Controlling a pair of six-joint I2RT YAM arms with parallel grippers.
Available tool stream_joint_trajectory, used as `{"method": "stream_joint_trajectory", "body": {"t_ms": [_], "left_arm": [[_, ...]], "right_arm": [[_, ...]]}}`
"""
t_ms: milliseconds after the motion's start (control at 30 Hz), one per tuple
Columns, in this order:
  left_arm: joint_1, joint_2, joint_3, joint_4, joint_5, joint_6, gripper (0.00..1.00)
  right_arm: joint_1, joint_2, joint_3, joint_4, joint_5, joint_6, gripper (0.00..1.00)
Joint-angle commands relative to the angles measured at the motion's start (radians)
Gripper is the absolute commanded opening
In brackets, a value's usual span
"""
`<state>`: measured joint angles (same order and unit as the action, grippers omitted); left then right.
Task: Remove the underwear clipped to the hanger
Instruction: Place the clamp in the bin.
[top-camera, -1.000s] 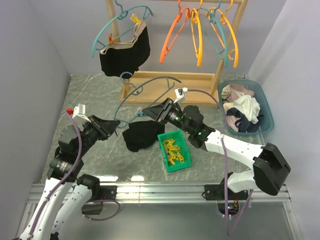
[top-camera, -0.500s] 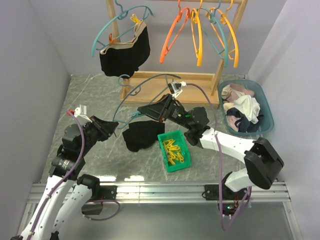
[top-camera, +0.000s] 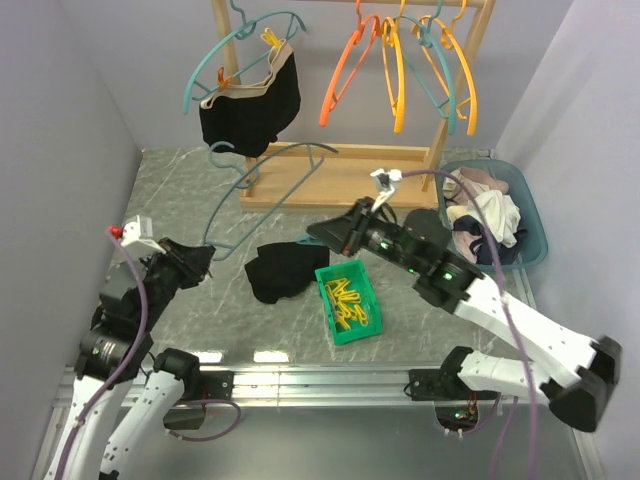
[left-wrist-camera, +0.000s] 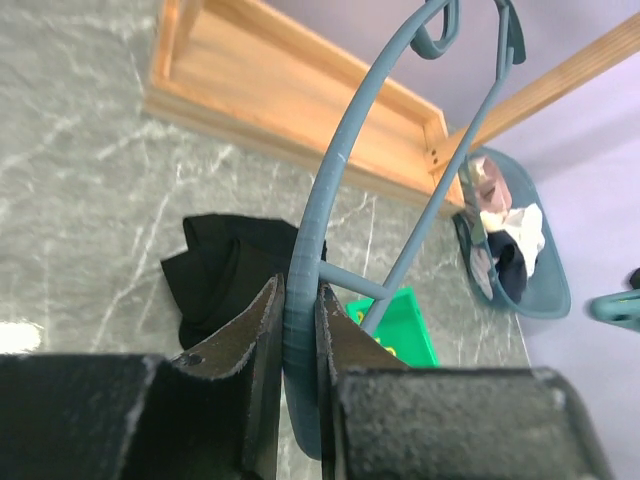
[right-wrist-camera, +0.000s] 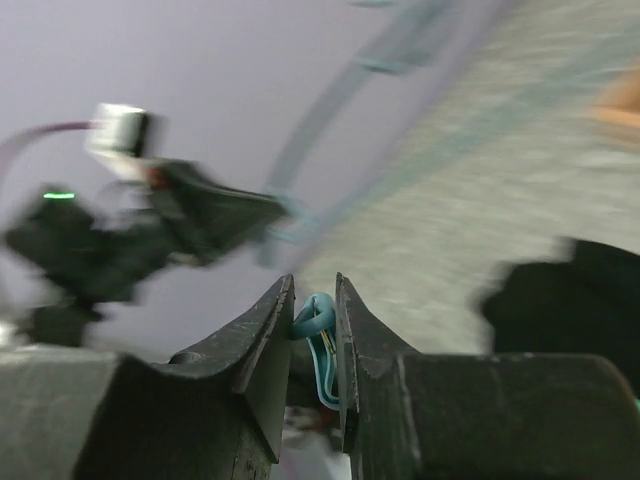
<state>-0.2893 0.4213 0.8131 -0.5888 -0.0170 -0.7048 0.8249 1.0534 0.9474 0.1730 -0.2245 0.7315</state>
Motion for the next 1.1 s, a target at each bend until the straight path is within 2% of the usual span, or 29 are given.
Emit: {"method": "stream_joint_trajectory", "body": {"t_ms": [0,200,333,533,567,667,767,1000,1067], "left_arm": [[0.004,-0.030,0.038,-0.037,-0.046,0.065,0.01],[0.004,-0.026,0.026,-0.051,-0.008,0.070,0.01],[0.004,-0.026,0.031,-0.057,0.009,0.076,0.01],[0.004,-0.038,0.044,-0.075,0.055,0.097,0.01],[0.004,-0.038,0.049,-0.080,0.058,0.099,0.01],[0.004,-0.038,0.057,-0.089,0.078,0.107,0.01],[0.004,-0.044,0.051,-0.094,0.095,0.108,0.01],[0.004,-0.047,0.061,-0.112,0.150,0.134,0.01],[0.004,-0.036,0.080,-0.126,0.199,0.143,0.01]], "right_arm": [[0.014,-0.076,0.002,-0.444,0.273,-0.225,0.00],[0.037,-0.060,-0.102,-0.570,0.411,-0.236,0.00],[0.063,-0.010,-0.167,-0.561,0.447,-0.225,0.00],[0.137,0.075,-0.130,-0.589,0.508,-0.211,0.01],[0.149,0.079,-0.125,-0.602,0.513,-0.208,0.11],[0.160,0.080,-0.121,-0.622,0.536,-0.198,0.54],[0.161,0.062,-0.121,-0.626,0.553,-0.196,0.72],[0.161,-0.033,-0.067,-0.633,0.683,-0.191,0.76],[0.161,-0.117,-0.071,-0.571,0.666,-0.228,0.81]]}}
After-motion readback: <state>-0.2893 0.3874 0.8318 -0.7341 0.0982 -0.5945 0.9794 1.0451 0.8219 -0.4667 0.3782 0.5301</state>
